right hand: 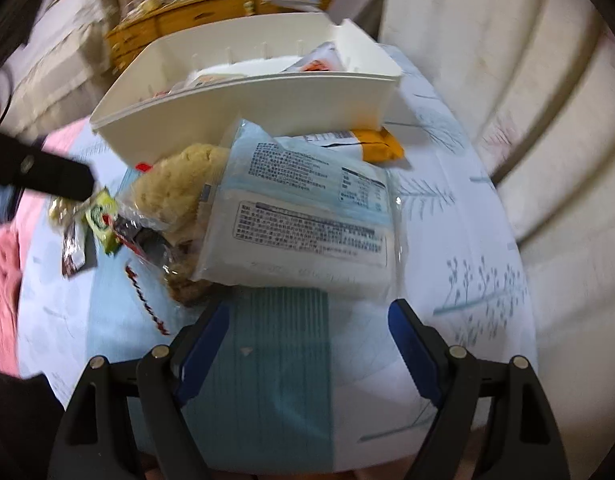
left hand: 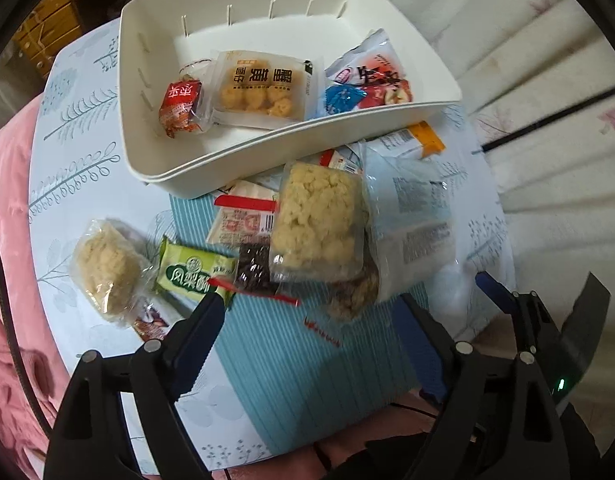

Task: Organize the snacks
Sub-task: 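Grasp the cracker bag with left tool while right tool grasps the white printed bag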

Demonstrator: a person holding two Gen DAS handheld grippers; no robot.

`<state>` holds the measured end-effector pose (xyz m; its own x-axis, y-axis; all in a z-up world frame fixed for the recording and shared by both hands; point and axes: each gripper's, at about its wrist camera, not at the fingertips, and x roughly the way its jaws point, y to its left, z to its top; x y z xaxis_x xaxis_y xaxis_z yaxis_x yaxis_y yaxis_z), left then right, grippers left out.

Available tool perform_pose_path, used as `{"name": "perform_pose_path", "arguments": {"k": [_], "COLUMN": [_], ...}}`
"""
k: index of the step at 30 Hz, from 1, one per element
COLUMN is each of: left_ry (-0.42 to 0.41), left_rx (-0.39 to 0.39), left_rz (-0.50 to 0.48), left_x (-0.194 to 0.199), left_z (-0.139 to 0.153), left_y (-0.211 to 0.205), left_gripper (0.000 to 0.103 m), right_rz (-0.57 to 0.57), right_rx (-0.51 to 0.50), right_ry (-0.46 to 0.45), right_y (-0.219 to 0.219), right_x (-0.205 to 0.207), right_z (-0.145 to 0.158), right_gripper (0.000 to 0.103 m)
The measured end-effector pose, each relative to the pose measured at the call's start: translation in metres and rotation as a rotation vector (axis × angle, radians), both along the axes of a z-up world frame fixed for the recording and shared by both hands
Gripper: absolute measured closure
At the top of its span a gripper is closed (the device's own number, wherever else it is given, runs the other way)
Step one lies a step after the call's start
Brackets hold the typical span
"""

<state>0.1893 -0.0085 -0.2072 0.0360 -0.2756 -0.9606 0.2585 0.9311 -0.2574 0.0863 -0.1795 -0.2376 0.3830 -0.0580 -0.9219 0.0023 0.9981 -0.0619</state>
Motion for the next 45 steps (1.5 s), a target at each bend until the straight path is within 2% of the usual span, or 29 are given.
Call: {"name": "perform_pose_path", "arguments": {"k": [7,16,21,29,33,34,36,45], "left_ry": [0.027,0.071,0.079,0.09,0.097,0.1,0.114,0.107], "left_rx": [0.106,0.171,0.199,0.196,0.244,0.242,0.218,0.207], "left_rz": [0.061,0.12,0.144,0.171,0.188,0.192,0.205,0.195], "left_x": [0.016,0.032,0.044,0.061,0.068,0.068,0.07,0.063], "left_z": [-0.026,-0.054,-0.065,-0.077,-0.089,-0.09,-0.095,-0.097], "left_y": [-0.022,-0.044,-0.055,-0.069,-0.072,-0.069,-0.069,-0.073], "left_gripper": [0.018,0.018,0.018,0.018,0.018,0.021,0.03,0.039], "right_rz": [0.219,0.391,0.444,0.512,0.529,0.532,0.538,0.57], "right_rx": [-0.077,-0.067,-0.056,-0.059,-0.047,-0.043,-0.037,0.011], "right_ry": [-0.002,-0.038,-0.051,-0.066,-0.075,-0.076,-0.079,-0.096], "right_y": [-0.001,-0.01,-0.011,-0.015,-0.017,-0.018,-0.019,-0.018], "right_x": [0.015,0.033,0.042,0.061,0.068,0.069,0.07,0.069], "right_z": [-0.014,-0.027,-0.031,-0.038,-0.039,-0.039,-0.039,-0.026], "right_gripper": [0.02,0.02,0.02,0.02,0.02,0.021,0.023,0.05]}}
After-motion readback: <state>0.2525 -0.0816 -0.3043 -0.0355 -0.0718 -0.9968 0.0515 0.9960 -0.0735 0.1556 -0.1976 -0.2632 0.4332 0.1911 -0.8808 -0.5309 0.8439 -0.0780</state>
